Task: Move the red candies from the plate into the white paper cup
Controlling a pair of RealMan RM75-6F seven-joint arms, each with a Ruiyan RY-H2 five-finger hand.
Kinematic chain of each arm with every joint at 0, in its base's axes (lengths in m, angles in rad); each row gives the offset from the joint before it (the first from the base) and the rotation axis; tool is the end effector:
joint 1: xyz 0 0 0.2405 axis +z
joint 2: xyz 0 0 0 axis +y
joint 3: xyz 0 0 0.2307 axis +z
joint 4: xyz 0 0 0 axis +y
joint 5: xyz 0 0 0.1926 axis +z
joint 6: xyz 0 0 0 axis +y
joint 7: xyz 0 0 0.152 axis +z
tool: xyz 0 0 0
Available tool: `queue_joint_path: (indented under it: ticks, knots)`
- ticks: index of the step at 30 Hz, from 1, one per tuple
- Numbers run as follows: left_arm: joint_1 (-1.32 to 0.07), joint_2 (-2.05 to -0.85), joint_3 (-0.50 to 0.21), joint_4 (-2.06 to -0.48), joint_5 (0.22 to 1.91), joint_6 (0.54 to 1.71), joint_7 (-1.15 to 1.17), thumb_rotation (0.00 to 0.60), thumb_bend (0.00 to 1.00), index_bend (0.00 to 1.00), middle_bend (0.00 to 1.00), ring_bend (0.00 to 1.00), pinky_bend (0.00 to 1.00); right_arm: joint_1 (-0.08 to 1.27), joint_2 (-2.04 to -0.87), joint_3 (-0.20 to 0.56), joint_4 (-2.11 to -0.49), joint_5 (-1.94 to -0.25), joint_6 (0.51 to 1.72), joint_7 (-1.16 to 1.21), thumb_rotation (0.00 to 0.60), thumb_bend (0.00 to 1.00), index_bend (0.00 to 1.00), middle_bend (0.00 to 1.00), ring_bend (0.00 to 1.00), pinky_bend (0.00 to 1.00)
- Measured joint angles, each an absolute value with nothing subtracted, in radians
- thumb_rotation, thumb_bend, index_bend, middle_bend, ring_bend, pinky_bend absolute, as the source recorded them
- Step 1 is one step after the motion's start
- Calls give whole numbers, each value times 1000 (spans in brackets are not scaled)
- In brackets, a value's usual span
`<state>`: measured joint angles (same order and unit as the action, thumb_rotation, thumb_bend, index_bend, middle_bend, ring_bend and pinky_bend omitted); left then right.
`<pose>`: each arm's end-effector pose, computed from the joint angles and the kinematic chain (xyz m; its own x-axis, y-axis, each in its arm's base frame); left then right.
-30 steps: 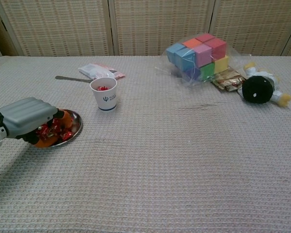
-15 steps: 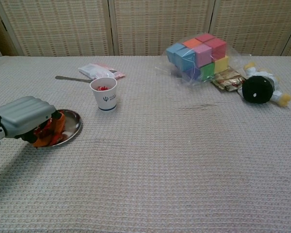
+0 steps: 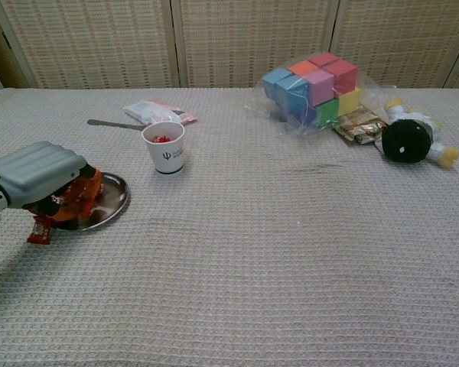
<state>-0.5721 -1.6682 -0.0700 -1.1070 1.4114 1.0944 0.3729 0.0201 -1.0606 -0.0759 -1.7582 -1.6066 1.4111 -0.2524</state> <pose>-0.2091 0.3116 -0.0093 0.7117 0.0599 0.7000 0.6627 -0.3878 -0.6406 -0.2675 -0.1389 0.1365 0.5427 -0.2085 0.8136 -0.8392 -0.0957 0.5353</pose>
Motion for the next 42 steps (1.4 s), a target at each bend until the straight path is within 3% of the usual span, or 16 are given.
queue_joint_path:
  ticks: [9, 18, 27, 42]
  knots:
    - [-579, -1667, -92, -1108, 1411, 1117, 363, 600, 731, 745, 748, 669, 1000, 19, -1059, -76, -1757, -1608, 1413, -247, 600, 113, 0, 0, 0, 0]
    - [-629, -1618, -181, -1217, 1403, 1150, 386, 600, 742, 745, 748, 671, 1000, 21, -1056, -72, -1756, -1602, 1413, -239, 600, 114, 0, 0, 0, 0]
    - [-732, -1646, -252, -1257, 1359, 1104, 487, 600, 743, 741, 746, 671, 1000, 26, -1056, -65, -1757, -1585, 1402, -239, 600, 114, 0, 0, 0, 0]
    - [-872, -1805, -294, -1008, 1303, 1034, 518, 600, 739, 731, 736, 670, 1000, 32, -1050, -51, -1757, -1550, 1393, -227, 600, 114, 0, 0, 0, 0]
